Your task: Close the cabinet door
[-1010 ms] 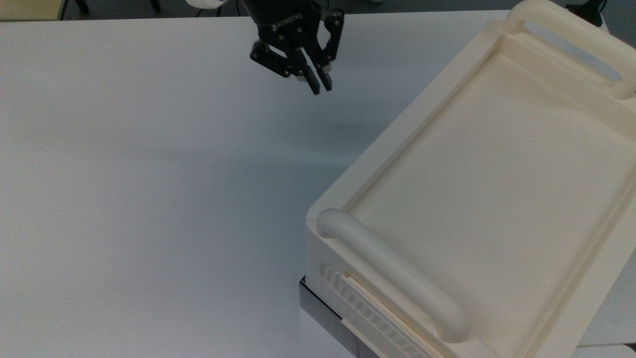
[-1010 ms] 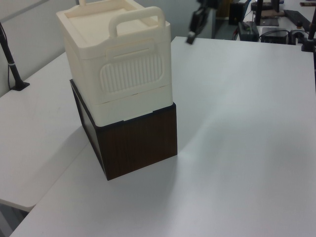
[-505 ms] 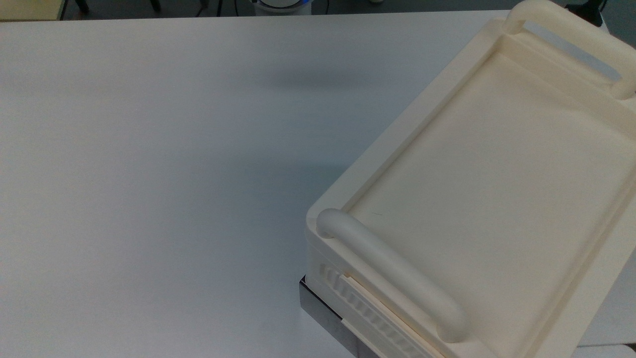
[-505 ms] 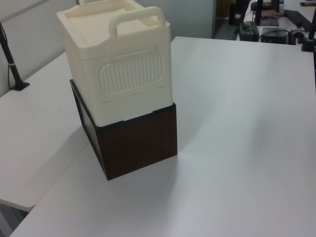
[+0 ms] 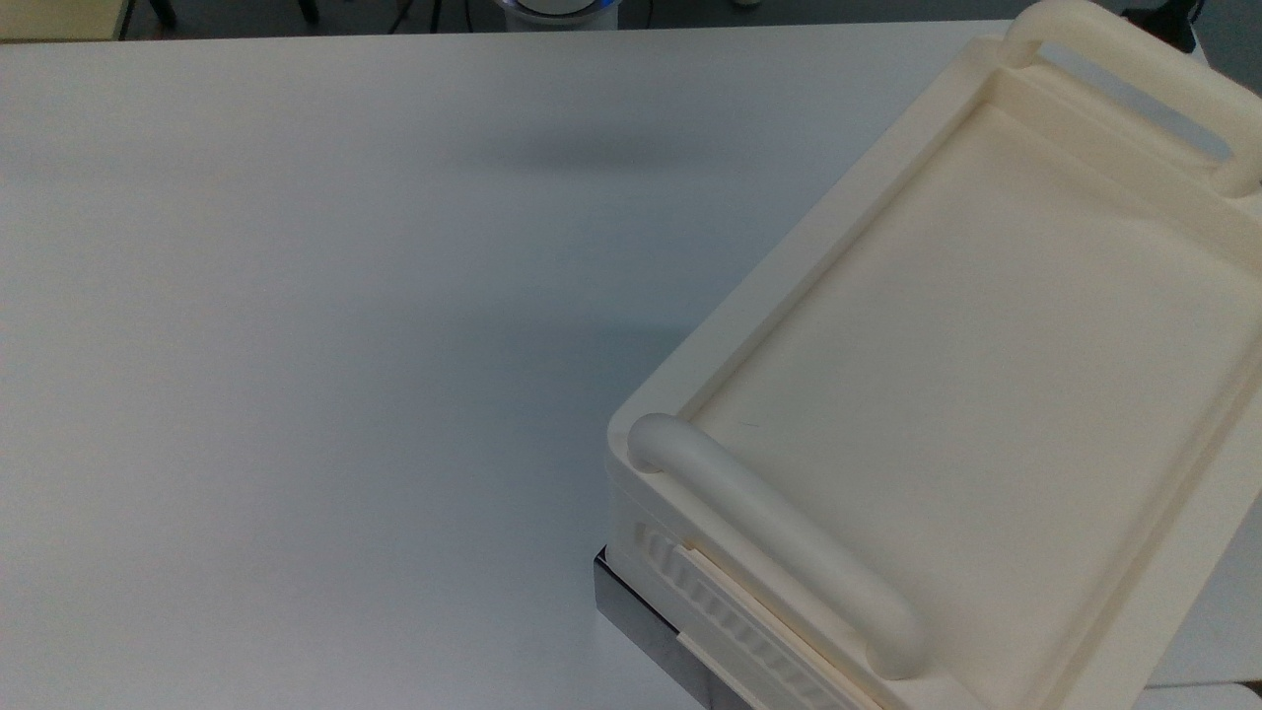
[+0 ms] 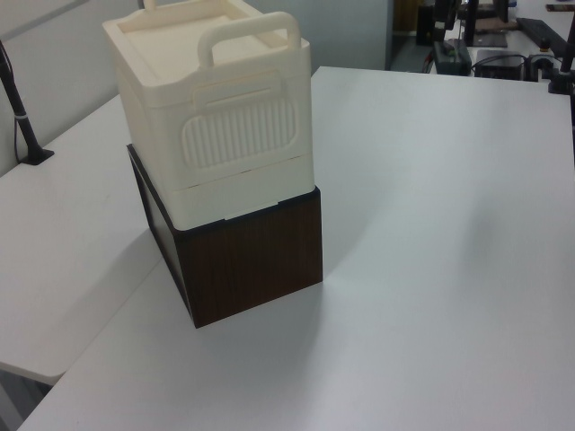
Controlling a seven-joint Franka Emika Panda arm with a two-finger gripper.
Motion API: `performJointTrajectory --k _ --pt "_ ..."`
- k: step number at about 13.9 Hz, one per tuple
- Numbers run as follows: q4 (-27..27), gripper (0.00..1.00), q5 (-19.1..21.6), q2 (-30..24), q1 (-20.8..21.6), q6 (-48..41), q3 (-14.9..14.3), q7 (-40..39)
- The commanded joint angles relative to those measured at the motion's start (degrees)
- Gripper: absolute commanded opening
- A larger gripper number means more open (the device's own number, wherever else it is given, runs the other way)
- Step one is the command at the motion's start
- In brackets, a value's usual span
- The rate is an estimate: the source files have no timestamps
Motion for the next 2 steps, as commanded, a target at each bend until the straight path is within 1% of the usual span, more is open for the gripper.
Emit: performJointTrajectory --k 1,2 --pt "-1.21 1.0 -1.19 -0.15 1.59 3.11 -0.65 2.93" --pt "-1.21 1.0 -1.19 -0.14 1.68 3.37 -0.65 3.02"
